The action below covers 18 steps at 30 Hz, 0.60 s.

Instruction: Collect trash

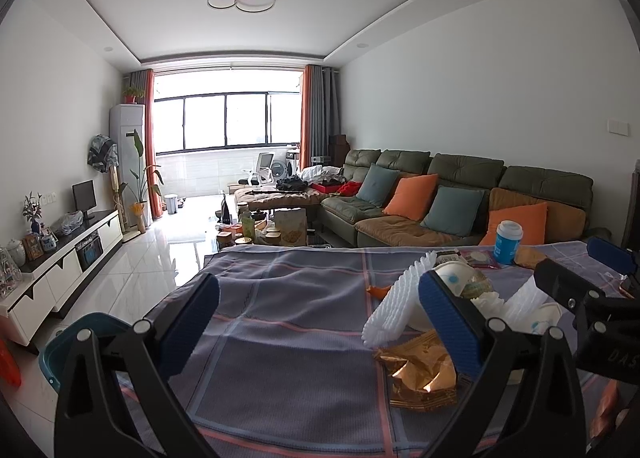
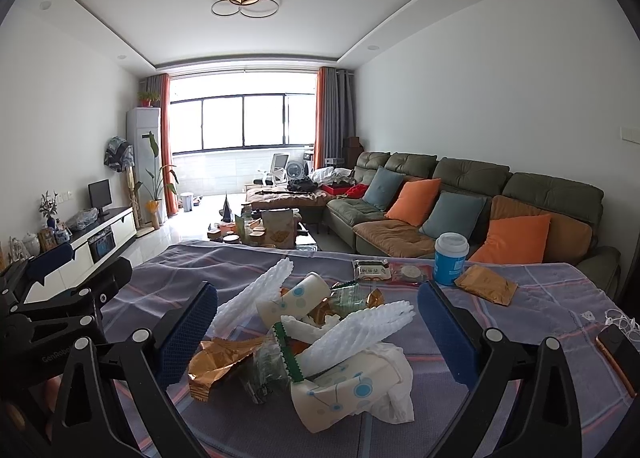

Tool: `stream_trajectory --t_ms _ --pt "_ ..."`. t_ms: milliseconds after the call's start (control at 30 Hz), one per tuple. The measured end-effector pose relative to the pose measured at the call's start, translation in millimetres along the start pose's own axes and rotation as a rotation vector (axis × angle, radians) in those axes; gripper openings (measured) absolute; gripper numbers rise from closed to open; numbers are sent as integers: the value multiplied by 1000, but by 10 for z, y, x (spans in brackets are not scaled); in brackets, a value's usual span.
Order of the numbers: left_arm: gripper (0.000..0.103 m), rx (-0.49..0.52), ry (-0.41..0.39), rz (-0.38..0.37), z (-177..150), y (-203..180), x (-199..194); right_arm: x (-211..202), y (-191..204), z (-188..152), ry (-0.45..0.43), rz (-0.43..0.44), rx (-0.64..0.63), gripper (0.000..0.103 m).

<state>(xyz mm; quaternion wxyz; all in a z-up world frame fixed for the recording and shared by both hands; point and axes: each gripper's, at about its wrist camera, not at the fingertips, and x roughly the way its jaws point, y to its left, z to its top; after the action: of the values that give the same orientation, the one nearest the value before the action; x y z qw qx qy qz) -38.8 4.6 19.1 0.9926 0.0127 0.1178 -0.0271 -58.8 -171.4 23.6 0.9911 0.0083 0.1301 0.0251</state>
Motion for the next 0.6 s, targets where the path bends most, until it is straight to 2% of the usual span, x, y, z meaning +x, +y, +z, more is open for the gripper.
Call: stream_trajectory --t_ms 600 --pt "100 -4 11 -6 -49 33 41 32 30 -31 10 3 2 99"
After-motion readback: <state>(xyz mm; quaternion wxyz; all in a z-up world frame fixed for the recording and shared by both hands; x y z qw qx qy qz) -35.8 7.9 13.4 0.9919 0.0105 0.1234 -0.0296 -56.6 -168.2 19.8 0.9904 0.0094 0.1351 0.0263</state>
